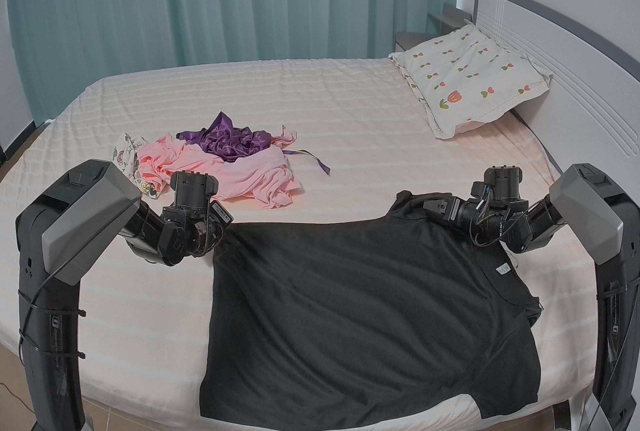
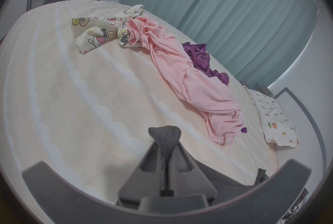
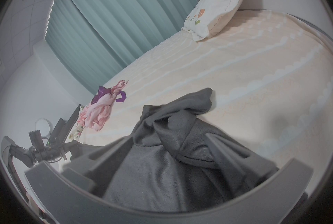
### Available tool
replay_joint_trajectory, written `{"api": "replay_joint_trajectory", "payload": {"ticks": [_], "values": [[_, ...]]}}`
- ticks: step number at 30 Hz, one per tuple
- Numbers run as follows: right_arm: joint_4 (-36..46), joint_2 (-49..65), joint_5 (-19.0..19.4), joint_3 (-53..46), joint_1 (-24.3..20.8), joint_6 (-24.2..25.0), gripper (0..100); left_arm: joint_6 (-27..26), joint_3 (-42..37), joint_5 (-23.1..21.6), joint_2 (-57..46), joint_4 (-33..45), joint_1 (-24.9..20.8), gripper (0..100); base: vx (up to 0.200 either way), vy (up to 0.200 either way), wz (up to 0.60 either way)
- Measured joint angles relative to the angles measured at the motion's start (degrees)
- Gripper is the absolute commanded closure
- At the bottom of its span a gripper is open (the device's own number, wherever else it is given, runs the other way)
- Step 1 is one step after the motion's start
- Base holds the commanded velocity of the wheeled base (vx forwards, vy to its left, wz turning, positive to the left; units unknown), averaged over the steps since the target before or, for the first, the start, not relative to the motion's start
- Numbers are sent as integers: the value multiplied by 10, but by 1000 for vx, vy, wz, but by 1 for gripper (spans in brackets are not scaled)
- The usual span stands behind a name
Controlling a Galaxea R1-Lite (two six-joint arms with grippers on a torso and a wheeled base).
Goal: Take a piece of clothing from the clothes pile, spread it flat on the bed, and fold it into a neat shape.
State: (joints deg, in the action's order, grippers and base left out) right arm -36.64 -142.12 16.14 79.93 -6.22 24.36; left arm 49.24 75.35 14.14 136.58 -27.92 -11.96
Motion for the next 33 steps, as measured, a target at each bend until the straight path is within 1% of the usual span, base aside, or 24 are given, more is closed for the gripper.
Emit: {"api": "replay_joint_trajectory", "payload": {"ticks": [6,17,24,28,33], "values": [[4,-11,-4,13,0,-4,100,-9,-10,0,-8,2,0,100,0,0,0],[-2,-7,-7,29,30,15,100,-11,-5,0,-10,1,4,100,0,0,0],[-2,-10,-34,64,49,41,100,-15,7,0,-8,1,5,100,0,0,0],[-1,-21,-44,78,58,44,100,-15,18,0,-6,-3,5,100,0,0,0],[-11,-39,-68,99,62,49,100,-15,36,0,1,-4,6,100,0,0,0]]}}
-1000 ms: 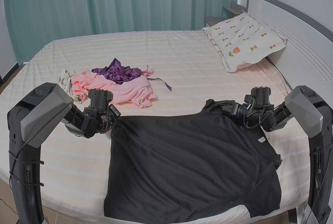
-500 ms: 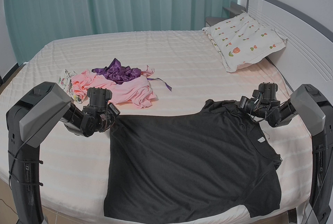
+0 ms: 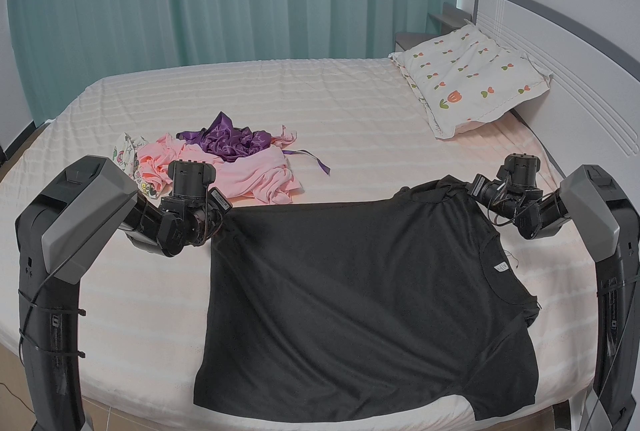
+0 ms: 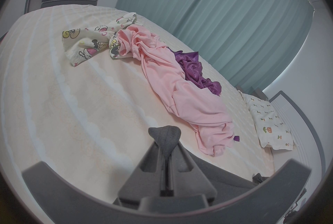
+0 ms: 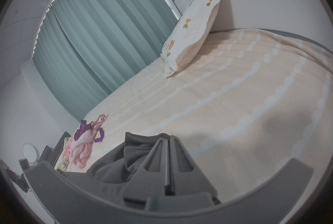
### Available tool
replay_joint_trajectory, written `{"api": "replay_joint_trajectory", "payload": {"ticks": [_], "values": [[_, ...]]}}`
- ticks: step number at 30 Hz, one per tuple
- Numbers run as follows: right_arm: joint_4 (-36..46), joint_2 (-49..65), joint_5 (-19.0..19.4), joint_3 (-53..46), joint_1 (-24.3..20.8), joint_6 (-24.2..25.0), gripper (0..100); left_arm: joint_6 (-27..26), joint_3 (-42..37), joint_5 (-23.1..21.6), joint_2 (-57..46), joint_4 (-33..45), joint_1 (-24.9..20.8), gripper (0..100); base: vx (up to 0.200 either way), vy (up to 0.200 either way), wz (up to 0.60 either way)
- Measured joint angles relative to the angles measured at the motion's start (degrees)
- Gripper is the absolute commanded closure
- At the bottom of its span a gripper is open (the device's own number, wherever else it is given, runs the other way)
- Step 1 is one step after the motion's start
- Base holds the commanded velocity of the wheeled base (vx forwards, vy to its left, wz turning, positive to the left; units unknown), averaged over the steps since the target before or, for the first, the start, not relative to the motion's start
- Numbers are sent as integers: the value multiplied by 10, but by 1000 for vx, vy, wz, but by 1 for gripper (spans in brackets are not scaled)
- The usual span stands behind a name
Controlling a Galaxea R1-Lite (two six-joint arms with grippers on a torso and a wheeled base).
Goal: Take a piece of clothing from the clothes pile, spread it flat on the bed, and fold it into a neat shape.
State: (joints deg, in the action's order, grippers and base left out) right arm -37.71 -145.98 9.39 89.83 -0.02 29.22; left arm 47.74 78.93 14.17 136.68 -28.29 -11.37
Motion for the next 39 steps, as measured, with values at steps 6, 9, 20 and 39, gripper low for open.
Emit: {"api": "replay_joint_trajectory", "payload": {"ticks": [6,9,20,39], "values": [[-12,-18,-29,28,1,7,100,-1,13,1,12,1,1,100,0,0,0],[-9,-20,-29,29,2,3,100,-1,15,1,15,1,4,100,0,0,0],[-10,-22,-33,37,12,1,100,-1,21,1,29,1,12,100,0,0,0],[-18,-22,-35,29,17,1,0,-3,34,2,40,3,20,100,0,0,0]]}}
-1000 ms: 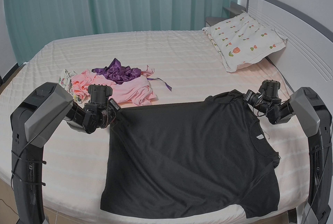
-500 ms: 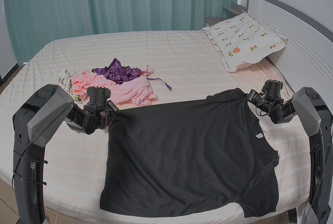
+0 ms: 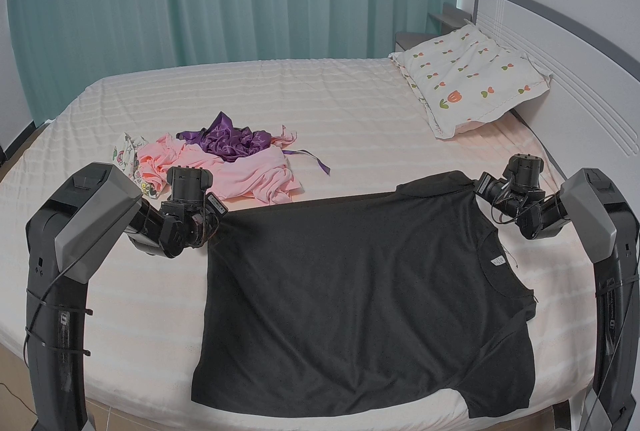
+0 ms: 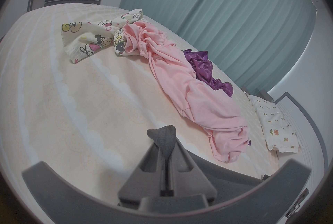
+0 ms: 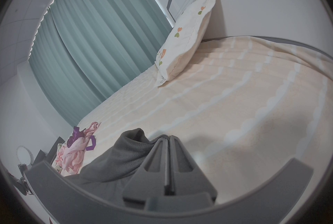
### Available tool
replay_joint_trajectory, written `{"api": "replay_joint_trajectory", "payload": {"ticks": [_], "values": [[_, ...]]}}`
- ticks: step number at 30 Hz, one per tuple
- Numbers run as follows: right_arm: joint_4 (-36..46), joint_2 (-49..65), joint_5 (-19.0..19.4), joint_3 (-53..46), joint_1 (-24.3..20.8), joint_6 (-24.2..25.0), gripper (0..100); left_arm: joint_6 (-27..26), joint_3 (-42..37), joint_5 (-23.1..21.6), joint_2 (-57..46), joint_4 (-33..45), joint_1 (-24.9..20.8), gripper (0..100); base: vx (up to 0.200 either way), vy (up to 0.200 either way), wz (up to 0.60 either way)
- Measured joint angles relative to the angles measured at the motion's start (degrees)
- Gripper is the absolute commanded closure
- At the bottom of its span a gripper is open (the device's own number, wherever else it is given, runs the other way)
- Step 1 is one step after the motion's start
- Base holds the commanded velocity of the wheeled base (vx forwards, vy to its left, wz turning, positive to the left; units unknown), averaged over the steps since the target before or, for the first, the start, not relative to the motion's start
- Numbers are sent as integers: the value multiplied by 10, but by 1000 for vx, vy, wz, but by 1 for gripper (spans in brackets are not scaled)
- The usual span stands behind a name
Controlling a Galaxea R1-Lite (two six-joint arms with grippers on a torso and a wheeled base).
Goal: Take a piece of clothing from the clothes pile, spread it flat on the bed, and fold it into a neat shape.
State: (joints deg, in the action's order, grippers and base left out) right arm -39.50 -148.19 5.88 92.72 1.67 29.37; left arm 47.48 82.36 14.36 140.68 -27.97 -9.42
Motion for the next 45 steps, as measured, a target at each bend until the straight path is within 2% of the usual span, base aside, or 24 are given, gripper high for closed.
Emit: {"api": "replay_joint_trajectory", "payload": {"ticks": [4,5,18,24,31,35,38,45], "values": [[-8,-3,-14,15,-3,3,0,0,8,1,5,1,0,100,0,0,0],[-8,-5,-19,19,-3,5,0,0,10,0,7,1,0,0,0,0,0],[-11,-4,-25,1,-1,12,0,4,31,-1,20,3,0,0,0,0,0],[-20,73,-22,-117,-1,46,0,3,-23,-16,-29,4,3,0,0,0,0],[-28,192,-23,-280,-4,89,0,4,-142,-54,-134,3,4,0,-29,0,0],[-30,271,-24,-394,-11,110,0,7,-251,-69,-200,-2,-3,0,-200,0,0],[-31,320,-25,-463,-15,125,0,15,-321,-76,-237,-10,-12,0,-200,0,0],[-32,427,-21,-635,-21,195,0,61,-503,-84,-317,-66,-65,0,-200,0,0]]}}
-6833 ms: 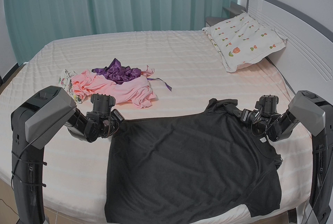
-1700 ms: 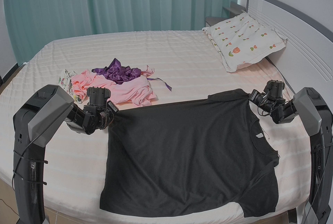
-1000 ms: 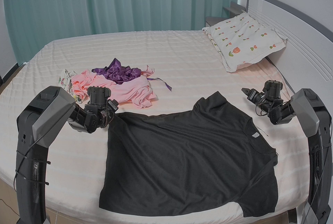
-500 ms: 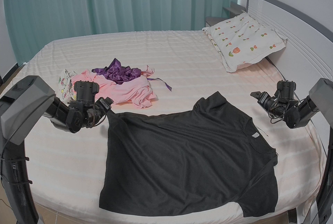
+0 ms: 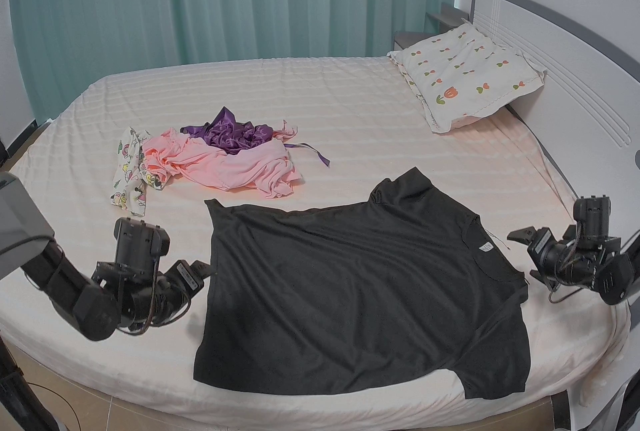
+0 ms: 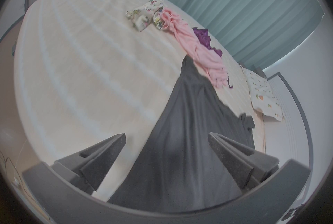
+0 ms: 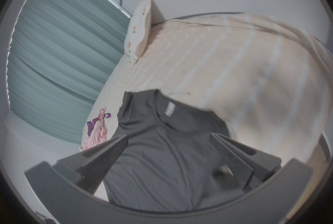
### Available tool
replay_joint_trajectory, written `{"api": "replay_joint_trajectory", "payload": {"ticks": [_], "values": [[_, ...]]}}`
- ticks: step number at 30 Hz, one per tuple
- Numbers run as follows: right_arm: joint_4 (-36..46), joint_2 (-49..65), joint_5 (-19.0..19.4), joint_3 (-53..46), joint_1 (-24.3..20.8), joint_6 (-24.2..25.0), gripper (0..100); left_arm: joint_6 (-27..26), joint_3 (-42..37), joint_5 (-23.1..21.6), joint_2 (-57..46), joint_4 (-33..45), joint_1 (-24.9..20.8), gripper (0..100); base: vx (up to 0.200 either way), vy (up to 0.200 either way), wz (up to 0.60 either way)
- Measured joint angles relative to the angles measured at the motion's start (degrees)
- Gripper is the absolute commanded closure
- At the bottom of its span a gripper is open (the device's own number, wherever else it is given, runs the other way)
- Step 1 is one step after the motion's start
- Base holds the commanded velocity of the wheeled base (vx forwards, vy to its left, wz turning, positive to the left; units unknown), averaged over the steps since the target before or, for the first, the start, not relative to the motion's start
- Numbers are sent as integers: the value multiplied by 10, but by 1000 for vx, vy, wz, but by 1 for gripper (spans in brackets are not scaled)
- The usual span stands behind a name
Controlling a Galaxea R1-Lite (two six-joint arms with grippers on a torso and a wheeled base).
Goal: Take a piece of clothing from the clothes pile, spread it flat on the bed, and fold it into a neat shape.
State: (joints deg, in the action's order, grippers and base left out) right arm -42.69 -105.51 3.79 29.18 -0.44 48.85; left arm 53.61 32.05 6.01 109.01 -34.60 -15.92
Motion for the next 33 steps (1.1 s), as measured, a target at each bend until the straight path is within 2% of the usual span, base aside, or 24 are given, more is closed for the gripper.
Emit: {"api": "replay_joint_trajectory", "payload": {"ticks": [4,8,13,20,28,29,33], "values": [[-17,38,4,-75,-3,28,0,48,-77,-3,-29,-36,-42,0,0,0,0],[-67,48,4,-119,-5,35,0,70,-118,-5,-43,-50,-69,0,0,0,0],[-113,40,4,-146,-10,38,0,74,-138,-5,-40,-53,-79,0,0,0,0],[-119,33,1,-160,-14,36,0,75,-143,-5,-2,-60,-86,0,0,0,0],[-120,31,1,-166,-15,36,0,74,-141,-2,50,-123,-100,0,0,0,0],[-120,31,1,-167,-15,35,0,74,-139,0,55,-132,-100,100,0,0,0],[-120,31,1,-172,-15,16,0,73,-139,0,71,-163,-102,100,0,0,0]]}}
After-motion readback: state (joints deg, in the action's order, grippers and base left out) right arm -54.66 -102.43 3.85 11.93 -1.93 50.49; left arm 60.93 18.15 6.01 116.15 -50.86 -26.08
